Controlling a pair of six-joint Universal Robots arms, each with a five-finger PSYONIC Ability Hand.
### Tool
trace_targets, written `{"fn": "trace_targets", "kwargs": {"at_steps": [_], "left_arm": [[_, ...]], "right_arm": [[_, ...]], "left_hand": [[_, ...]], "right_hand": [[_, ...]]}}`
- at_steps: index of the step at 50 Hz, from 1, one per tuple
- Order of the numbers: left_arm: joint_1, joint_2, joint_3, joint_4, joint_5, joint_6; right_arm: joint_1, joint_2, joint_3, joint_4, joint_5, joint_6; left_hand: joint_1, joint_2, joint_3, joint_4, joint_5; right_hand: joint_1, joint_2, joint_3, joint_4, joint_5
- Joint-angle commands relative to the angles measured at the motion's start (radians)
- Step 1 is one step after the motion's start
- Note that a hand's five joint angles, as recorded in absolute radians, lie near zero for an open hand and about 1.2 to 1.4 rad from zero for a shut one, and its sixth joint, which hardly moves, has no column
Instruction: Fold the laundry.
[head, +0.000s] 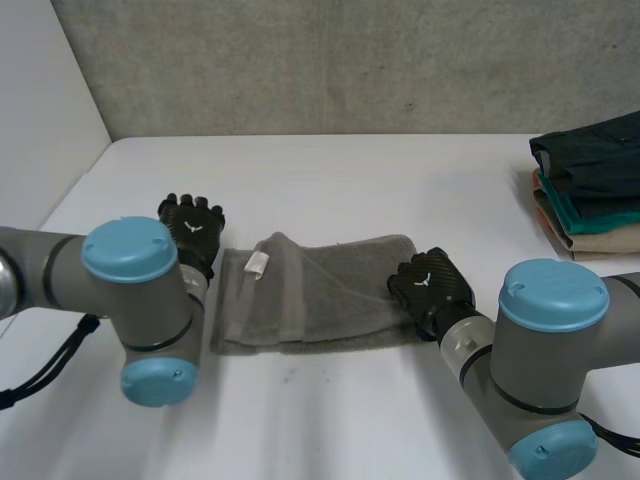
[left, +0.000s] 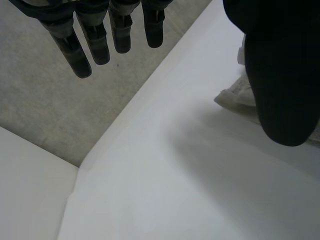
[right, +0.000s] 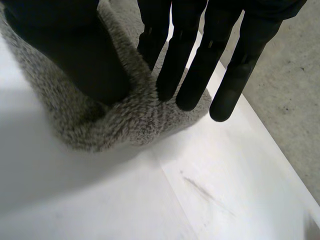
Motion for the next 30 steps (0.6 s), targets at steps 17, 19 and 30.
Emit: {"fn": "trace_targets", "kwargs": {"at_steps": [17, 19, 30], "left_arm": [[0.046, 0.401, -0.209, -0.009, 0.068, -0.084], [0.058, 0.406, -0.215, -0.010, 0.066, -0.085], [0.090, 0.409, -0.255, -0.013, 0.068, -0.152]], "right_arm": [[0.205, -0.018, -0.225, -0.034, -0.010, -0.423], [0.265, 0.026, -0.245, -0.064, -0.075, -0.426], [0.399, 0.193, -0.271, -0.089, -0.181, -0.463]], "left_hand": [[-0.018, -0.031, -0.037, -0.028, -0.049], [-0.018, -0.031, -0.037, -0.028, -0.049], [-0.018, -0.031, -0.037, -0.028, -0.049]], "right_hand": [[0.305, 0.254, 0.260, 0.255, 0.265], [0.305, 0.254, 0.260, 0.255, 0.265], [-0.916, -0.968, -0.962, -0.966, -0.956]]}}
